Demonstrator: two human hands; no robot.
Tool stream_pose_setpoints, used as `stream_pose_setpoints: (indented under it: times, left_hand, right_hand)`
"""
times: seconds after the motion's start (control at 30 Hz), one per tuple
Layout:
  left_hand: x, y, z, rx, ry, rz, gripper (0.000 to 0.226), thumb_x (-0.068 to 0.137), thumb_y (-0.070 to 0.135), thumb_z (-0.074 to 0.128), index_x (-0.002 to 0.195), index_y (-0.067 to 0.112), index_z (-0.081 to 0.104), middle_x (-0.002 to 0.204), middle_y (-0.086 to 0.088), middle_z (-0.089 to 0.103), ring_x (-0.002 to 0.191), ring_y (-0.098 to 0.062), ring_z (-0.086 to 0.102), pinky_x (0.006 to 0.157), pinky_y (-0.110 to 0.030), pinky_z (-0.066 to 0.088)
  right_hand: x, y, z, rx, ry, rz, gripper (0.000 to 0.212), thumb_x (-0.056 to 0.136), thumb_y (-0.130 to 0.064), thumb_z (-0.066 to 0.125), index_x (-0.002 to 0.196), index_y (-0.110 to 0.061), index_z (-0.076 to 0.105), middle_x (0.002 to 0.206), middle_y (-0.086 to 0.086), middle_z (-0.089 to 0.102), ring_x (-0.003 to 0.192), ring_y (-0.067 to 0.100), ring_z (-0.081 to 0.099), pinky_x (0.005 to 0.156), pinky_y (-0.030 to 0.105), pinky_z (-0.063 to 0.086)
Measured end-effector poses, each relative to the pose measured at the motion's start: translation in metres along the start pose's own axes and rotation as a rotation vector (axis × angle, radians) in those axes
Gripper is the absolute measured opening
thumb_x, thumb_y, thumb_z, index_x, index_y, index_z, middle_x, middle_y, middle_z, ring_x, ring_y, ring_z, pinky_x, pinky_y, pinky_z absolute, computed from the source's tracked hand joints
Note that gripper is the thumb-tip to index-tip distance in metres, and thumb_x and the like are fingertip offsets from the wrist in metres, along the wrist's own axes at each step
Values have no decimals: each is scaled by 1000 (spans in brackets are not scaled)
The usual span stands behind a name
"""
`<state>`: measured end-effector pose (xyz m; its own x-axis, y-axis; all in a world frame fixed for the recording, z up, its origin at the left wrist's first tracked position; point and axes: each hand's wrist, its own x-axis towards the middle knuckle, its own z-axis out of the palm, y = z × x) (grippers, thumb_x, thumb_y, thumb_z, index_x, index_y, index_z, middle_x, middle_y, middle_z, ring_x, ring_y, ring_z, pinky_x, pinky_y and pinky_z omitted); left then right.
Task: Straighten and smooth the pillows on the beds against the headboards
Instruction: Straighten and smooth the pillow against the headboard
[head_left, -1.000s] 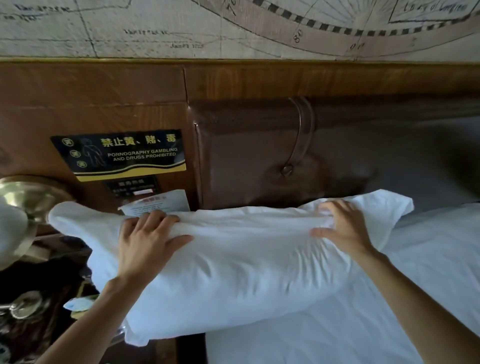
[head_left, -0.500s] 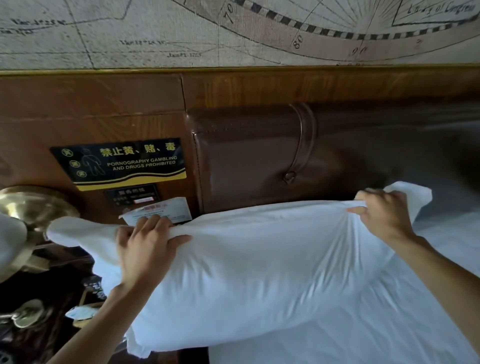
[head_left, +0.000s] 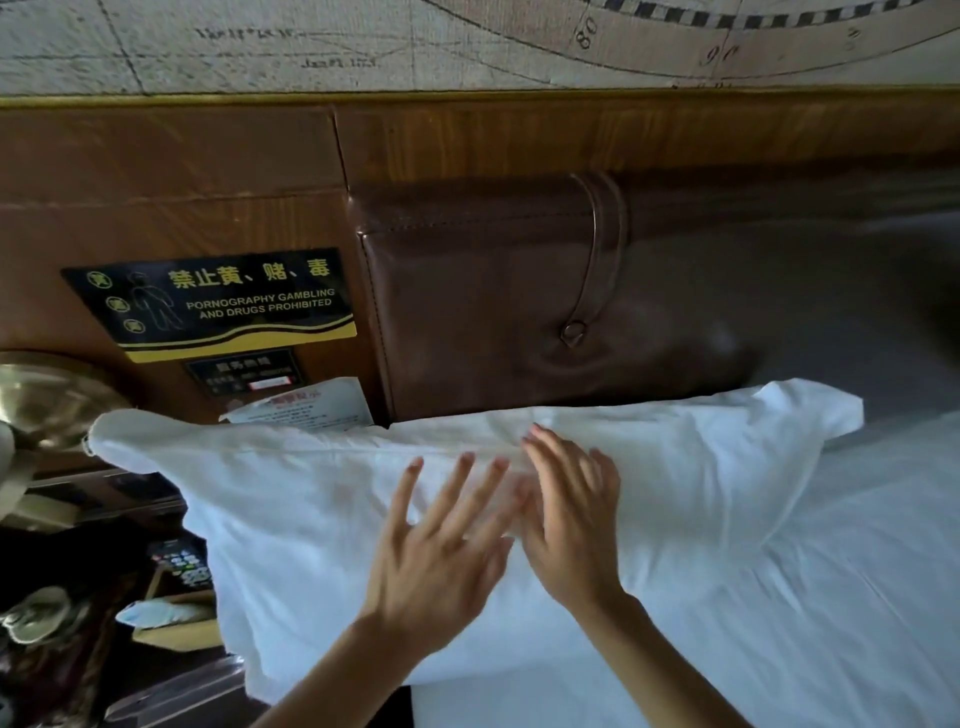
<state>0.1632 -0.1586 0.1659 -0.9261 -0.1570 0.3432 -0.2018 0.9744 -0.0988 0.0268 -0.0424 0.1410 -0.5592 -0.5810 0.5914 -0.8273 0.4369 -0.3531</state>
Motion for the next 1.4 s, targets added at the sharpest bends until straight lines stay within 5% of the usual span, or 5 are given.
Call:
stream_pose_setpoints:
  times: [0.33,1.03,1.2,1.3,1.4]
  left_hand:
    - [-53,-111,19,189,-87,-57,57,103,35,29,159,27,24,167,-3,21,153,-27,24,122,-57,19]
    - [-63,-57,54,177,-1,142,54,102,26,42,155,28,34,165,1,29,151,-20,30,122,-47,26]
    - [-85,-2,44,-7,13,187,40,85,18,54,122,15,70,145,-11,57,134,-30,51,112,-53,38]
    - [-87,49,44,-144,-376,521,30,84,28,57,111,32,68,123,7,67,119,-16,58,105,-36,39]
    - [-49,80,68,-473,-997,155,43,99,29,53,142,23,53,144,-3,55,137,-20,44,110,-30,28]
  right_hand:
    - [-14,165,-59,-441,-208,49,49,106,-36,30,152,-21,42,162,-2,37,146,21,42,123,51,23]
    - [-82,179,-52,-424,-188,114,54,105,-38,34,156,-20,32,166,-1,27,153,20,26,122,58,15]
    - [-105,146,-98,-111,-126,172,33,94,-30,50,120,-13,63,122,6,70,111,29,66,94,40,46]
    - [-109,106,-100,247,-608,378,14,88,-25,66,100,-31,69,87,-12,76,74,-1,66,70,16,46]
    - [-100,97,-58,272,-1169,348,20,86,-20,73,106,-24,74,100,-14,75,89,-9,64,83,11,47]
